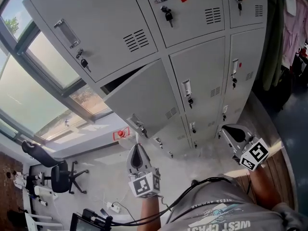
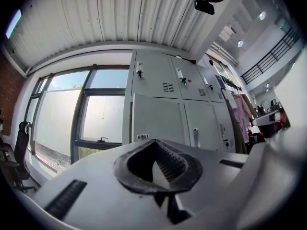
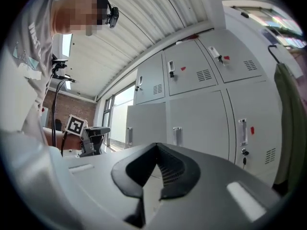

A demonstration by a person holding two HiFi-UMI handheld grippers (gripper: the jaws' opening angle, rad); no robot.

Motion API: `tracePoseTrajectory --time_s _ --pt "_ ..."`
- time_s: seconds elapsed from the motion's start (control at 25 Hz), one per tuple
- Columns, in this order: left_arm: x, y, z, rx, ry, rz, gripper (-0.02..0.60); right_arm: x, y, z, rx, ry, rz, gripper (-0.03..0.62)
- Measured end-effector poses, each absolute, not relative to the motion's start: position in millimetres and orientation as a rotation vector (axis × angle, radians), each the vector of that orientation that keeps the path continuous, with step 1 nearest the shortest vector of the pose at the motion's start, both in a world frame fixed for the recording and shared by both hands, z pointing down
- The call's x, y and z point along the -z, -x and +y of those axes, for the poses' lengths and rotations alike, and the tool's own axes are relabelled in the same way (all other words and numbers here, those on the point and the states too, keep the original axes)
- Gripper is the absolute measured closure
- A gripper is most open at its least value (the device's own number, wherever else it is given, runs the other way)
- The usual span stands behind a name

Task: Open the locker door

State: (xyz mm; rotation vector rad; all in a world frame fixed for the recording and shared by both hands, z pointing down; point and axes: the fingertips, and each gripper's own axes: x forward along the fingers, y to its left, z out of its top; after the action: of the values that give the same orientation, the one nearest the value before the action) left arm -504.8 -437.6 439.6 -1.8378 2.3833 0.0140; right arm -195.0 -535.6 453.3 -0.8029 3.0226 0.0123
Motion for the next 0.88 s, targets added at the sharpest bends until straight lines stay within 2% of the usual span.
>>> tracePoseTrajectory --time_s 0.56,0.88 --pt "-437.6 350.6 -311.8 0.046 1.91 2.366 0.577 -421.0 74.4 -430.3 -0.088 0.674 3.021 0.6" --pt "-442.4 287.2 -219.5 0.036 1.926 2.379 0.577 -409.9 26.3 -357.2 -0.097 0.606 3.013 0.6"
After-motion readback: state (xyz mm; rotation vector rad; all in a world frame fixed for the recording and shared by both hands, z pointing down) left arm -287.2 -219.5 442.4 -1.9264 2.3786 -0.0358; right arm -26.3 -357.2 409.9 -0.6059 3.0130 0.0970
